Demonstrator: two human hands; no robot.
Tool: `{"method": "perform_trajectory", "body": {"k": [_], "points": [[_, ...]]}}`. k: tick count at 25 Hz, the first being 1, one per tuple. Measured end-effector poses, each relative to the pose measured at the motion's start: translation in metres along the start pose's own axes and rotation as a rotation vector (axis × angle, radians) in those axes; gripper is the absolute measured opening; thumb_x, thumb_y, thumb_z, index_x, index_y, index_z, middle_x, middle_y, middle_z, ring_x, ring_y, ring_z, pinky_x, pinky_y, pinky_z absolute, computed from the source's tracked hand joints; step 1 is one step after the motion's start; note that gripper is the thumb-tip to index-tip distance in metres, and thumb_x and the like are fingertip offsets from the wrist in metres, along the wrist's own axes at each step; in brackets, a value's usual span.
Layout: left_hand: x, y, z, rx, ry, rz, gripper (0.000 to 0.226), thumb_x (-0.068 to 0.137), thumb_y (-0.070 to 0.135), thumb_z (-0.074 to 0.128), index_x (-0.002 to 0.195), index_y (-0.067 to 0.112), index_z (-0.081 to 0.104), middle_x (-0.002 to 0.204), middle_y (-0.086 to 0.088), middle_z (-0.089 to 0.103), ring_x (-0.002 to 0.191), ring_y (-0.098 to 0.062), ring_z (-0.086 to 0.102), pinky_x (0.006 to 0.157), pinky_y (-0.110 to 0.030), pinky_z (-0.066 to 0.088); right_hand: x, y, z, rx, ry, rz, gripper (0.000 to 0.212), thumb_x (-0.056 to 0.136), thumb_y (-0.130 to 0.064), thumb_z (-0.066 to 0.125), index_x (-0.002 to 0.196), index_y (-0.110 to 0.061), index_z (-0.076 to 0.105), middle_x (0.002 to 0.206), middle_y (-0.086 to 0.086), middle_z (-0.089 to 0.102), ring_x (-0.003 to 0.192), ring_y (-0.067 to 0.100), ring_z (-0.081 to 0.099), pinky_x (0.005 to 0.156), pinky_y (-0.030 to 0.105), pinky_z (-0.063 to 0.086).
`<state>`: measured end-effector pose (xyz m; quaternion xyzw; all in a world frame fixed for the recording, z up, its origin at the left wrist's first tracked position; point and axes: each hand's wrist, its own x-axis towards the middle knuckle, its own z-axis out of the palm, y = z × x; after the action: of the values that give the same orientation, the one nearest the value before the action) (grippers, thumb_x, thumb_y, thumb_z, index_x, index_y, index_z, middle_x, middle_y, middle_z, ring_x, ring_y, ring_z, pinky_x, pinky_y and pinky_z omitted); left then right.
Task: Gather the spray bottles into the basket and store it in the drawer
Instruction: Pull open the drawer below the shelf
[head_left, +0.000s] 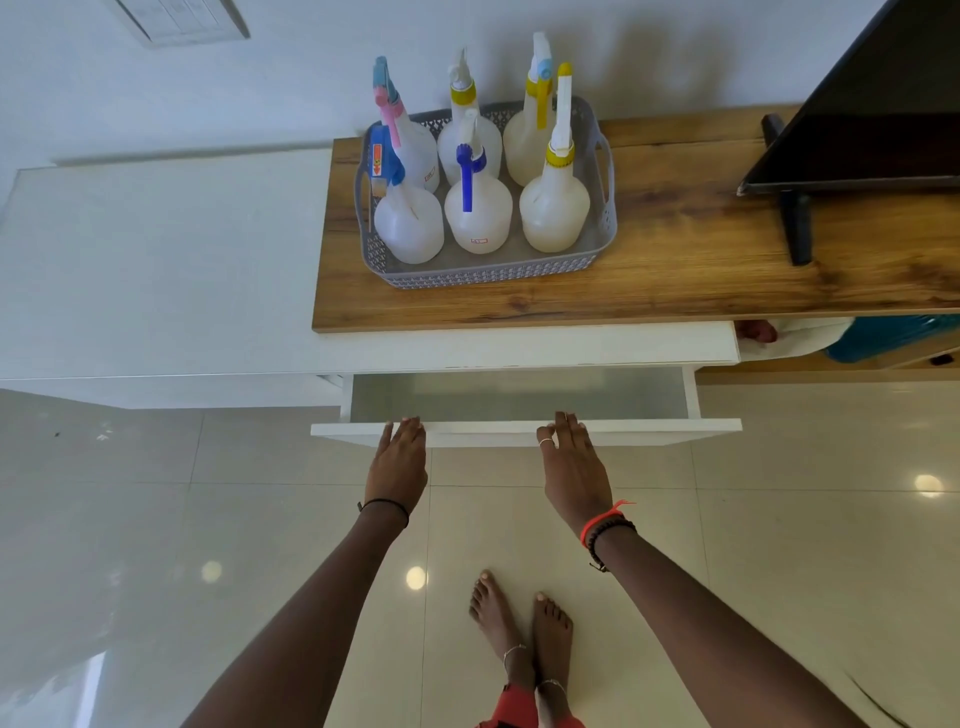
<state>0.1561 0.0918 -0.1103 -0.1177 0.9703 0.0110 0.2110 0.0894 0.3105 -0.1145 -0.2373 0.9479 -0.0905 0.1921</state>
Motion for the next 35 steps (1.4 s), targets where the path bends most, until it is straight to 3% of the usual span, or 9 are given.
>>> {"method": "perform_trajectory", "body": {"k": [5,9,12,16,21,29,35], "points": [[-0.017,0.006,-0.004,-0.285,-0.052,-0.076,0.047,0.087,-0.005,0.038,0.133,0.004,0.039,0.137,-0.015,0.044,0.121,-0.028,0.048,0.109,-0.032,0.035,-0.019,-0.001,0.001,0.005,-0.07,-0.001,0.056,0.085,0.009,0.038,0.14,-0.004,0.035,0.154,0.023,0.027,0.148,0.032,0.018,0.121,0.036,0.018],[-0.041,0.015,0.002,-0.185,-0.116,-0.071,0.077,0.086,-0.007,0.04,0.15,0.026,0.013,0.144,-0.014,0.034,0.133,-0.028,0.038,0.119,-0.043,0.022,-0.037,-0.004,0.003,-0.013,-0.114,0.001,0.056,0.089,0.003,0.037,0.145,-0.004,0.028,0.153,0.02,0.029,0.146,0.03,0.021,0.121,0.036,0.018],[-0.055,0.02,0.004,-0.092,-0.15,-0.072,0.084,0.088,-0.003,0.042,0.15,0.036,0.0,0.143,-0.012,0.032,0.134,-0.026,0.037,0.119,-0.045,0.018,-0.047,-0.008,0.002,-0.038,-0.132,0.019,0.06,0.091,0.001,0.033,0.15,-0.004,0.018,0.145,0.019,0.038,0.14,0.03,0.032,0.12,0.037,0.02],[-0.07,0.019,0.008,-0.06,-0.186,-0.06,0.085,0.088,-0.003,0.041,0.15,0.037,-0.001,0.141,-0.01,0.034,0.126,-0.025,0.043,0.115,-0.041,0.027,-0.057,-0.011,0.002,-0.068,-0.178,0.019,0.049,0.093,0.003,0.031,0.141,-0.002,0.034,0.136,0.014,0.049,0.128,0.028,0.044,0.113,0.034,0.03],[-0.091,0.018,0.021,-0.03,-0.224,-0.04,0.078,0.089,-0.002,0.039,0.15,0.037,0.007,0.137,-0.01,0.037,0.123,-0.025,0.044,0.11,-0.041,0.033,-0.079,-0.013,0.006,-0.085,-0.226,0.038,0.04,0.091,0.005,0.034,0.125,-0.007,0.051,0.124,0.009,0.056,0.117,0.024,0.052,0.097,0.031,0.042],[-0.128,0.007,0.037,-0.122,-0.247,-0.049,0.064,0.086,-0.009,0.035,0.138,0.029,0.034,0.13,-0.003,0.045,0.121,-0.023,0.045,0.11,-0.046,0.032,-0.12,-0.03,0.026,-0.132,-0.29,0.131,0.035,0.095,-0.007,0.032,0.125,-0.009,0.05,0.123,0.006,0.055,0.117,0.024,0.05,0.094,0.032,0.041],[-0.155,0.007,0.05,-0.185,-0.275,-0.046,0.054,0.086,-0.008,0.036,0.129,0.024,0.045,0.13,-0.002,0.045,0.121,-0.021,0.044,0.109,-0.042,0.033,-0.144,-0.035,0.041,-0.132,-0.291,0.147,0.043,0.089,-0.003,0.038,0.132,-0.009,0.045,0.126,0.006,0.054,0.119,0.023,0.049,0.096,0.032,0.041]]}}
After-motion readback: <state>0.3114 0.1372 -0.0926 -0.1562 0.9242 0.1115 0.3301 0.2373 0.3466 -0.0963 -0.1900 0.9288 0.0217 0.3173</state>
